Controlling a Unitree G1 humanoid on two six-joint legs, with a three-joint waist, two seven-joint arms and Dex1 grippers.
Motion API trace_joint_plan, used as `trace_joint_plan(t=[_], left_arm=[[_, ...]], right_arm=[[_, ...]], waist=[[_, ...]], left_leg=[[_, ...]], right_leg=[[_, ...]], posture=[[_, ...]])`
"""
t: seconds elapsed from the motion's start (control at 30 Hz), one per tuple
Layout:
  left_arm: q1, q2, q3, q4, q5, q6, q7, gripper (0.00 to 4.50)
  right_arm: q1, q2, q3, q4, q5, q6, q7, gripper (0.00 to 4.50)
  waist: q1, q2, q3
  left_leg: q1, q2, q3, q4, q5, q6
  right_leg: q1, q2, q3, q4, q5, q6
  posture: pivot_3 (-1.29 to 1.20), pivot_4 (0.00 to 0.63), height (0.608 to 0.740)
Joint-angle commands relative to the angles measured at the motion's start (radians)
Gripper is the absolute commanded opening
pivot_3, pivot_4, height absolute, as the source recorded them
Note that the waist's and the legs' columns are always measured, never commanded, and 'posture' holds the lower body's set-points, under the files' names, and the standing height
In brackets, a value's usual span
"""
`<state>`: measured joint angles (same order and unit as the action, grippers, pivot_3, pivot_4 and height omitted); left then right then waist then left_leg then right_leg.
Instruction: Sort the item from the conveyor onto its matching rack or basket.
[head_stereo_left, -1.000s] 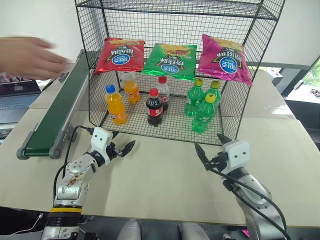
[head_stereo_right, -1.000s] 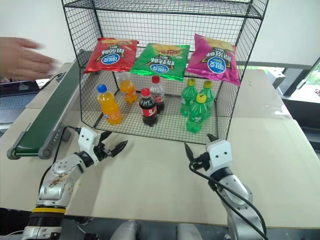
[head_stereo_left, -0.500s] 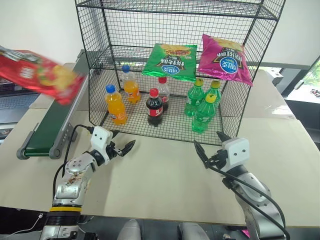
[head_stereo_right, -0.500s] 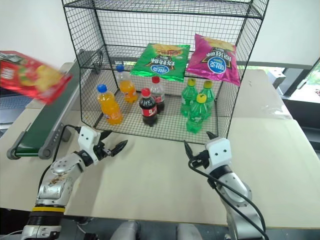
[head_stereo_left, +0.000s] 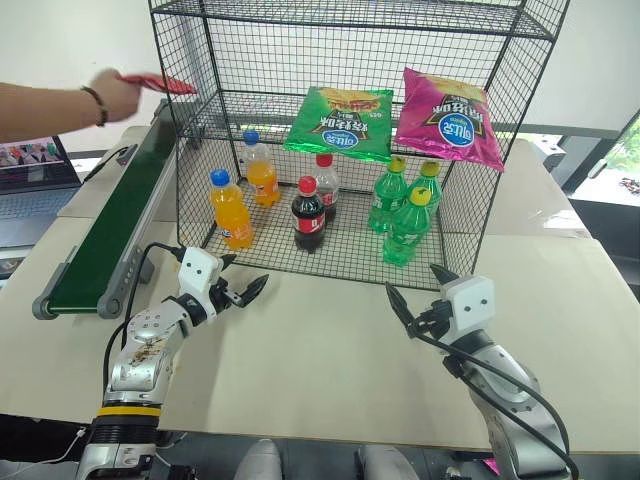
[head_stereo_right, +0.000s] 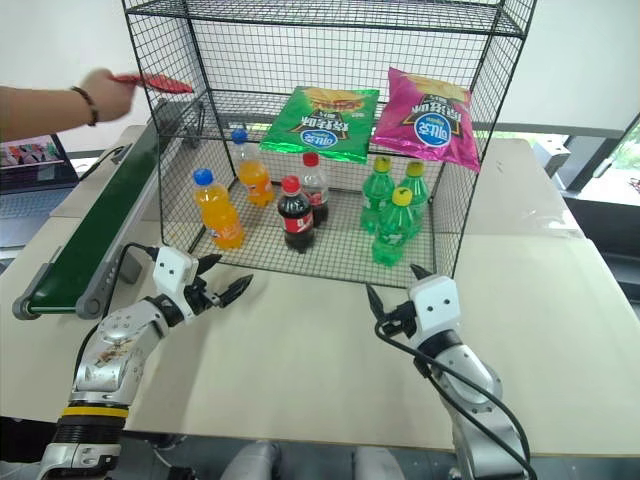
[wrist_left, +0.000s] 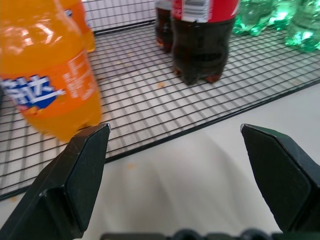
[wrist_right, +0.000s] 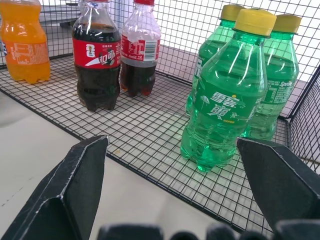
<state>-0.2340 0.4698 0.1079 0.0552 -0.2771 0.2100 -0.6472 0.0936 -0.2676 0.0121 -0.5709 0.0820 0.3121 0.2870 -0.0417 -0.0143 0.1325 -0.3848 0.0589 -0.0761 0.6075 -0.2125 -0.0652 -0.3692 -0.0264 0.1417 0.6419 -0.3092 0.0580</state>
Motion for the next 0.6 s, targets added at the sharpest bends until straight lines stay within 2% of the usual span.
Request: trace_joint_plan(t=[0.03,0.2,0.47,0.6], left_arm=[[0.015,0.024,0.033,-0.012,-0.009,-0.028,-0.015,4.46],[0.064,0.074,0.093,-0.057,-0.058,0.033,-0.038,4.46],[0.204,0.093,0.271,-0.342,-0.331,0.332,0.016,4.46],[0.248,0.042,0.489,-0.434,-0.649,0.528,0.193,4.46]], right_arm=[[-0.011,-0.008,0.009,-0.042,0.015,-0.001,0.017,4.5],[-0.053,-0.036,0.013,-0.041,0.05,0.015,0.072,4.5],[-0.141,-0.113,-0.004,-0.067,0.245,0.049,0.255,4.5],[-0.234,-0.153,-0.001,-0.073,0.397,0.118,0.357,4.5]], waist=[[0.0,0.0,0.0],[-0.004,0.0,0.0],[-0.001,-0.001,0.001],[-0.003,-0.002,0.001]], left_leg=[[0.0,0.0,0.0,0.0,0.0,0.0],[0.0,0.0,0.0,0.0,0.0,0.0],[0.0,0.001,0.0,0.0,0.0,0.0],[0.0,0.002,0.0,0.0,0.0,0.0]], right_leg=[[0.0,0.0,0.0,0.0,0.0,0.0],[0.0,0.0,0.0,0.0,0.0,0.0],[0.0,0.0,0.0,0.0,0.0,0.0],[0.0,0.0,-0.001,0.0,0.0,0.0]], posture=[[0.0,0.15,0.74],[0.0,0.15,0.74],[0.0,0.15,0.74],[0.0,0.15,0.74]])
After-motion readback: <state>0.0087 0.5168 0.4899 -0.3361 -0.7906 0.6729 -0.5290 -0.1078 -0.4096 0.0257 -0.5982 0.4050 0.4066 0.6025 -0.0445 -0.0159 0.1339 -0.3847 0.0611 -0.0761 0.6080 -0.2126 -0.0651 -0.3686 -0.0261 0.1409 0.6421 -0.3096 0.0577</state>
